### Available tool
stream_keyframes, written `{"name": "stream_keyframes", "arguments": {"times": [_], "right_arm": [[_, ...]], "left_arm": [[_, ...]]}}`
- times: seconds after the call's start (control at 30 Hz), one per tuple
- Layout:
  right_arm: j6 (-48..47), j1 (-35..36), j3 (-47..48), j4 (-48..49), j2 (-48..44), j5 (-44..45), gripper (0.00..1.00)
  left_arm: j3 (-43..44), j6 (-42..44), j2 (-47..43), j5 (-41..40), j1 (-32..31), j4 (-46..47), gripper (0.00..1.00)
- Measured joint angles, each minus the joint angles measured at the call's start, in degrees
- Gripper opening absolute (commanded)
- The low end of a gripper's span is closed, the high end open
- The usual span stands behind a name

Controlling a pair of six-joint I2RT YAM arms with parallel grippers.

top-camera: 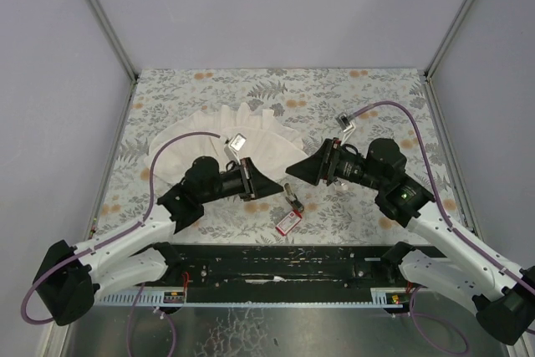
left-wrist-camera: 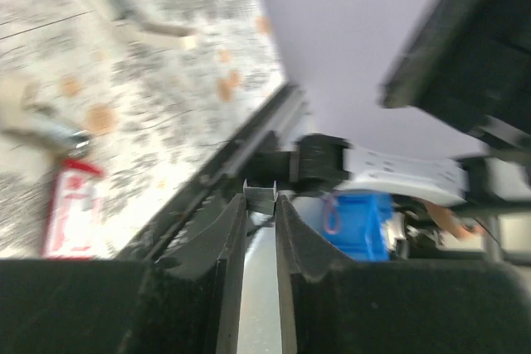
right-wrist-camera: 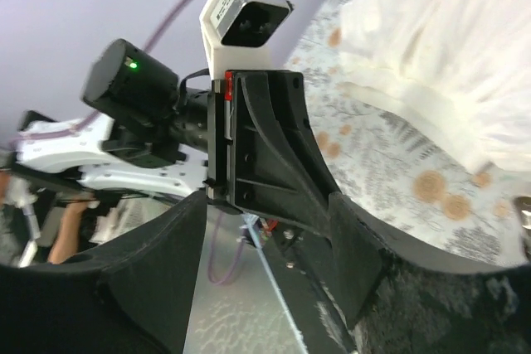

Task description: Load the staples into the stapler

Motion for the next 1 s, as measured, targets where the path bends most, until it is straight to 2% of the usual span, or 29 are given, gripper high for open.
{"name": "stream_keyframes", "arguments": {"times": [0.2,0.43,0.57,0.8,1.0], "right_arm": [[-7.0,0.0,0.0,-7.6,-0.3,4.9,0.67],[-13.1,0.0,0.0,-14.0,-1.1,8.0,0.66],[-15.0,0.0,-0.4,-15.6,-1.6,8.7,0.66],[-16.5,0.0,-1.5,-16.4,-2.4,9.0,0.66],[-17.2,0.0,-2.0,-16.4,-2.5,9.0,0.66]], "left_arm": [[4.0,7.7,7.3,-12.5,-4.0,-20.9,0.09],[7.8,9.1,20.8,-24.4,-11.1,-36.8,0.09],[11.4,9.1,25.8,-29.1,-12.6,-42.2,0.09],[14.7,10.1,32.1,-31.4,-13.5,-45.3,0.11],[17.5,11.2,34.8,-31.7,-14.3,-46.3,0.22]]}}
